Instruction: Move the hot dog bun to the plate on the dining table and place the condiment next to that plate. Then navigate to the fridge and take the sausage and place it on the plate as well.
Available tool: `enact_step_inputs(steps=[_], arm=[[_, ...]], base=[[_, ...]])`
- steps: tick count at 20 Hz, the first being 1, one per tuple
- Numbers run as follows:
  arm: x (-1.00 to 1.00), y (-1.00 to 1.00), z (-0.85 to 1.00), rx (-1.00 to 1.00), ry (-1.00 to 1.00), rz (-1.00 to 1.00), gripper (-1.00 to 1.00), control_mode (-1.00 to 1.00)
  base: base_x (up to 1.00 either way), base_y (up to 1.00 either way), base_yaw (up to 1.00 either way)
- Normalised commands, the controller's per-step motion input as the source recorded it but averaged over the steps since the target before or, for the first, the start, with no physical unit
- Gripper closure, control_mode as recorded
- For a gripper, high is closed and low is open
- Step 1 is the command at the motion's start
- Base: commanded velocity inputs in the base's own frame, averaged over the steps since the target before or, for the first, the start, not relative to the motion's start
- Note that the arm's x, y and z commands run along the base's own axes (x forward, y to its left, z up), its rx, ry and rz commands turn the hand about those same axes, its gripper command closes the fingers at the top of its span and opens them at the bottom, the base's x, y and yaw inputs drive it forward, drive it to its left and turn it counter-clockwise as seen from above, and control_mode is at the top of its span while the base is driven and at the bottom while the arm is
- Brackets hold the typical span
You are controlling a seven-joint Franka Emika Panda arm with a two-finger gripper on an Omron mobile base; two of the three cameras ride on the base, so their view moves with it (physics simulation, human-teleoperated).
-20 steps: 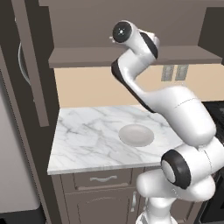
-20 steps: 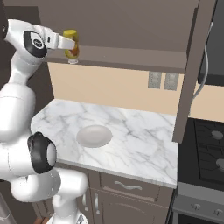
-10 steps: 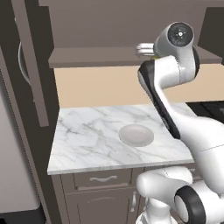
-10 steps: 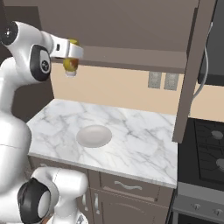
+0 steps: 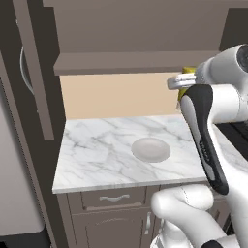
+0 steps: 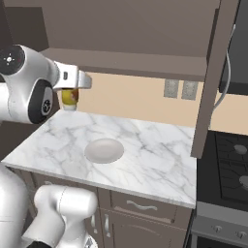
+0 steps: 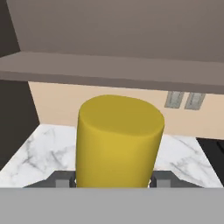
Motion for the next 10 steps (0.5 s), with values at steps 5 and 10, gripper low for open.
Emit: enact_step_inputs(steps=[5,10], arm=[[-0.21,0.15,-0.45,-0.08,0.14,0.05,1.0,-1.0],[-0.05,0.08,-0.36,-0.05,0.14,0.02,1.0,-1.0]], base=[[0.0,0.0,0.0],[0.0,0.0,0.0]])
